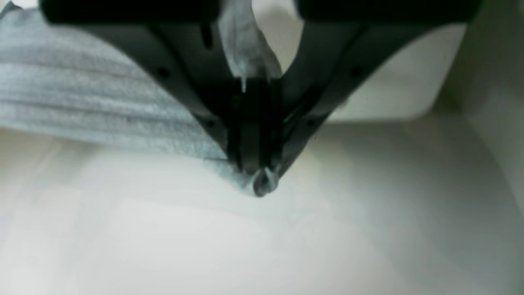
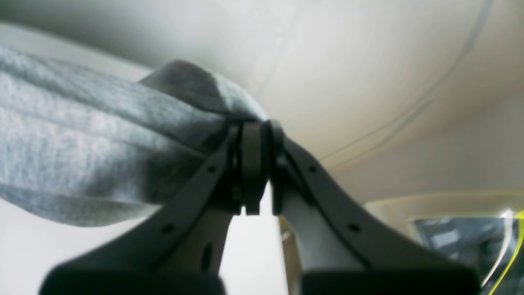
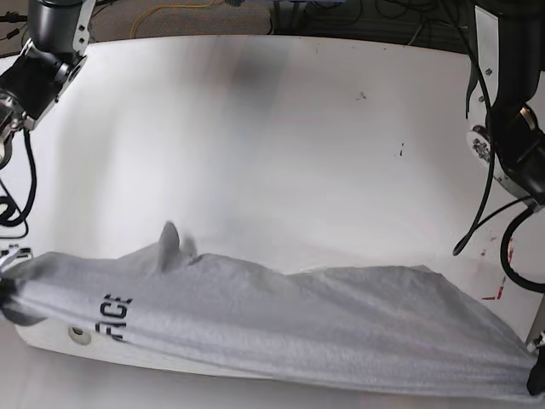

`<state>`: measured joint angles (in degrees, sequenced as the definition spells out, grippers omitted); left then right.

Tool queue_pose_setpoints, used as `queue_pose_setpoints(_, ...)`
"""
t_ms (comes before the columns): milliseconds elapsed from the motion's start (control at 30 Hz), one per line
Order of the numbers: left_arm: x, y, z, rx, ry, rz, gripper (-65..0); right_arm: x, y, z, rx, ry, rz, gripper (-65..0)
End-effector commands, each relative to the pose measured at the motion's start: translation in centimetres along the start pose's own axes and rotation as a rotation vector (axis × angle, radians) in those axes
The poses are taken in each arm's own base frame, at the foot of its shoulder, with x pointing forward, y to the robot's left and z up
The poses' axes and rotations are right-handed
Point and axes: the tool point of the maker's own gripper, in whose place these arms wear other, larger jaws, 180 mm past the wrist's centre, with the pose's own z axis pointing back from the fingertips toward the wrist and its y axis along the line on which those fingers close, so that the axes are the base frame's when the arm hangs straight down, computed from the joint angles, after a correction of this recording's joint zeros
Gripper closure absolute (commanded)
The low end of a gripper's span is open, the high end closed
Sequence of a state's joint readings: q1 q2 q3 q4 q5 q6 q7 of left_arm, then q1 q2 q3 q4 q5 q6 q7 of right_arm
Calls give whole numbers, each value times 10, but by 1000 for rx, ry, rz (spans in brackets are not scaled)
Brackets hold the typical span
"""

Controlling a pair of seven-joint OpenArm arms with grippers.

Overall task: Fold the T-shirt properly
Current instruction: 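Swing the stretched shirt forward and lay it on the table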

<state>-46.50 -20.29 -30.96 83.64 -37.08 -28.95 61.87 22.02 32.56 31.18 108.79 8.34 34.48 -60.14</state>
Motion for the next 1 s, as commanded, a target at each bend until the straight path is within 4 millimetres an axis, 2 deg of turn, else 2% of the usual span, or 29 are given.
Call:
queue_pose_setpoints(0, 8, 5, 10, -2, -56, 4, 0, -13, -2, 8, -31, 14, -4, -5)
queue_pose_setpoints(133, -31, 10, 28, 7, -3, 21, 0, -60, 22, 15, 19, 80, -39, -5)
queue_pose_setpoints(267, -80, 7, 48, 11, 92, 16, 0, -105, 55, 25, 85, 143, -86, -5)
queue_pose_setpoints(400, -134, 3, 68, 1, 209, 47, 0, -141, 87, 38, 147, 199, -125, -5)
queue_pose_setpoints(500, -176, 6, 94, 10, 294, 101, 0, -166, 107, 51, 181, 244, -158, -3)
queue_pose_setpoints(567, -197, 10, 112, 26, 335, 136, 0, -178, 118, 58, 197, 262, -180, -3)
queue_pose_setpoints(767, -246, 17, 158, 68, 455, 208, 0, -213, 147, 85, 244, 334, -229, -3)
queue_pose_setpoints(967, -276, 19, 192, 83, 550, 199, 0, -238, 169, 108, 284, 400, -258, -3)
